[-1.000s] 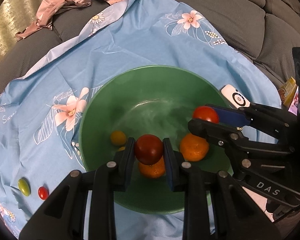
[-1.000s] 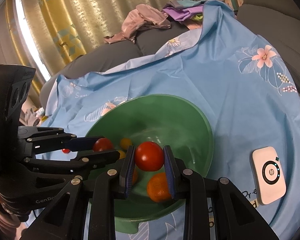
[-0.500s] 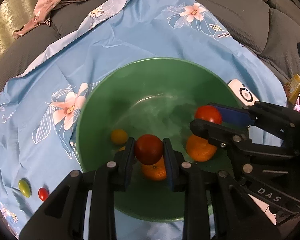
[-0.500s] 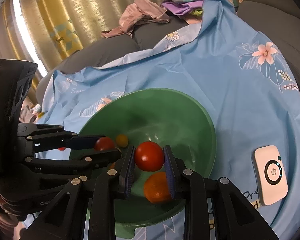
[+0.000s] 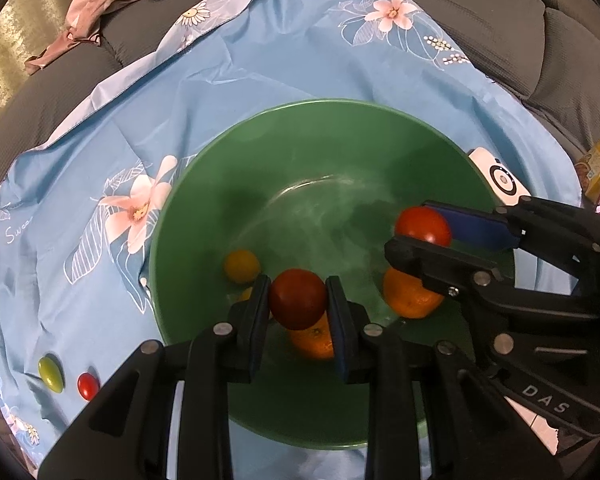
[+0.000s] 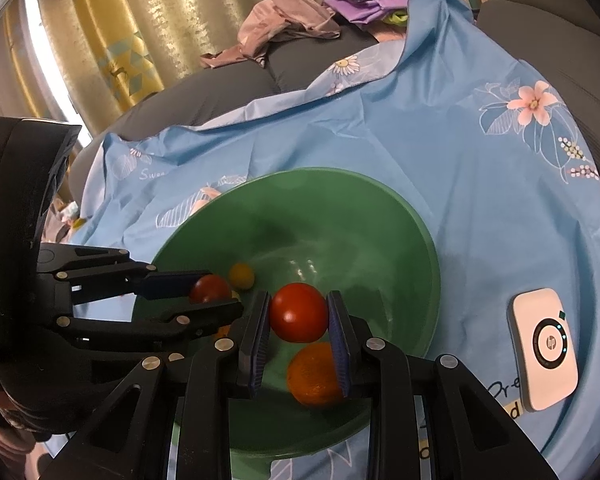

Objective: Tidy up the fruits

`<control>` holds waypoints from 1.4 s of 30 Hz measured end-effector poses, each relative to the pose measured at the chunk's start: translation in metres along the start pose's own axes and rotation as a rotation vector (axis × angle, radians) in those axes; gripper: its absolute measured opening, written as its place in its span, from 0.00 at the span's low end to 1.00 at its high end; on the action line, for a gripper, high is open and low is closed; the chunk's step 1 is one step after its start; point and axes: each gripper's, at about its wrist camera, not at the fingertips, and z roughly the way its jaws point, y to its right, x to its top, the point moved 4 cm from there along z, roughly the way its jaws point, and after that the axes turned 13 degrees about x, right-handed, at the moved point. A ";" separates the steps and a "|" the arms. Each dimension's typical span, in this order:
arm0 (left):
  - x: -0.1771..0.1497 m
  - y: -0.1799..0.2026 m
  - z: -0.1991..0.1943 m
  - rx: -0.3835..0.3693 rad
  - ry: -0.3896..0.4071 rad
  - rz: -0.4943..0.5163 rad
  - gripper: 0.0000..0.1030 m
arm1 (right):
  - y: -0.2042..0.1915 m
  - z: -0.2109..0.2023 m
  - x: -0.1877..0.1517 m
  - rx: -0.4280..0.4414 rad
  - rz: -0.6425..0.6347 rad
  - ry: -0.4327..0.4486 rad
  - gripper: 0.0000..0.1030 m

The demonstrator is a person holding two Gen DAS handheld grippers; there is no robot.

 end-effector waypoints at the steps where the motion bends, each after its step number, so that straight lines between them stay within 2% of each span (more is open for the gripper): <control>1: 0.000 0.000 0.000 0.002 -0.001 0.001 0.27 | 0.000 0.001 0.000 -0.002 0.000 0.000 0.29; 18: 0.000 -0.001 -0.003 0.023 -0.005 -0.004 0.27 | -0.001 0.002 -0.001 -0.011 0.002 -0.014 0.29; 21: -0.002 -0.002 -0.005 0.033 -0.006 -0.003 0.35 | -0.001 0.001 -0.002 -0.021 0.009 -0.015 0.29; 24: -0.003 -0.008 -0.009 0.046 -0.003 -0.017 0.48 | -0.001 -0.002 -0.002 -0.029 0.023 -0.011 0.29; 26: -0.004 -0.013 -0.015 0.058 0.006 -0.033 0.63 | -0.001 -0.006 -0.002 -0.032 0.028 -0.005 0.29; 29: -0.011 -0.025 -0.028 0.061 0.026 -0.077 0.79 | -0.004 -0.016 -0.002 -0.043 0.030 0.009 0.33; 30: -0.014 -0.028 -0.033 0.059 0.034 -0.091 0.81 | -0.005 -0.021 -0.002 -0.047 0.029 0.018 0.36; 33: -0.032 -0.047 -0.054 0.068 0.066 -0.150 0.85 | -0.011 -0.032 -0.002 -0.042 0.029 0.049 0.36; 37: -0.073 -0.085 -0.082 0.085 0.090 -0.286 0.93 | -0.025 -0.041 -0.005 -0.012 0.016 0.067 0.36; 42: -0.148 -0.131 -0.102 0.142 0.050 -0.468 0.93 | -0.057 -0.036 -0.015 0.040 -0.041 0.031 0.36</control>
